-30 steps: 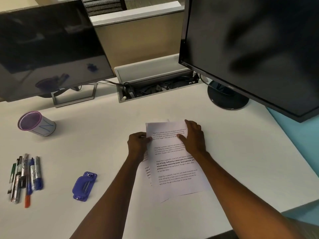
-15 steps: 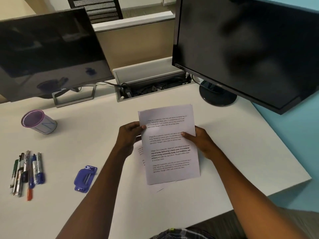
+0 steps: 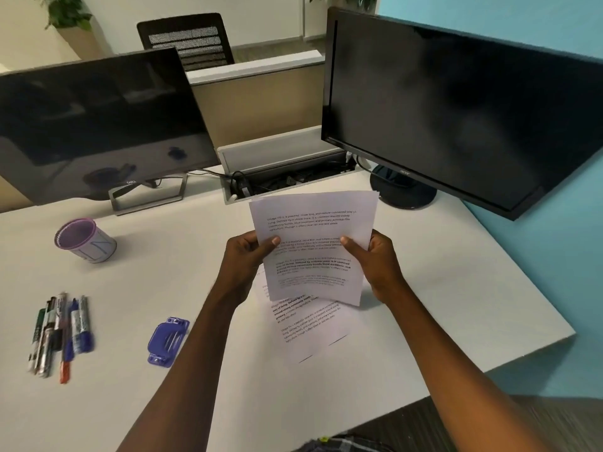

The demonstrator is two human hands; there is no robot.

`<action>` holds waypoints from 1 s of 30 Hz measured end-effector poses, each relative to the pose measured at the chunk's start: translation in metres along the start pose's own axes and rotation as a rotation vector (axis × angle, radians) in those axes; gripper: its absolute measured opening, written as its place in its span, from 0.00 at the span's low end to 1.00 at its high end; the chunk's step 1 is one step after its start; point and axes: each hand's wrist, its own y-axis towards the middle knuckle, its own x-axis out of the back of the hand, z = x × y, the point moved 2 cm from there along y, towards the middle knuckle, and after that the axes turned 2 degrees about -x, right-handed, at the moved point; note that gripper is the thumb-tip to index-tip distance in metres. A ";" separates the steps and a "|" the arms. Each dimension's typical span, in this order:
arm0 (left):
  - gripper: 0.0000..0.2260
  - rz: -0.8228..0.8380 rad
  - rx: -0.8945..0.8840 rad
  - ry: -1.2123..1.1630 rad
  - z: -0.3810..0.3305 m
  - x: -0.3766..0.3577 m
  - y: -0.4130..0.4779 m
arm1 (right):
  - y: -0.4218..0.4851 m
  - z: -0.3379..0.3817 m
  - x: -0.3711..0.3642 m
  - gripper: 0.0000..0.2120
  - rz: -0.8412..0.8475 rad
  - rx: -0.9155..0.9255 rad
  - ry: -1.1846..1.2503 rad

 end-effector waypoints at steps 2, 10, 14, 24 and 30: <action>0.10 0.003 -0.035 -0.008 -0.007 0.000 -0.004 | -0.002 0.005 -0.001 0.07 -0.005 0.027 -0.006; 0.08 -0.007 -0.028 -0.006 -0.001 0.003 -0.012 | -0.006 0.001 -0.004 0.08 0.029 0.020 -0.049; 0.08 0.012 0.034 0.069 0.018 0.002 -0.016 | -0.008 -0.010 -0.005 0.08 0.045 -0.021 -0.044; 0.08 -0.009 0.096 0.105 0.040 -0.002 -0.022 | -0.007 -0.031 -0.006 0.16 0.053 -0.091 -0.083; 0.08 -0.017 0.079 0.131 0.035 0.003 -0.022 | -0.008 -0.030 0.001 0.15 0.097 -0.068 -0.085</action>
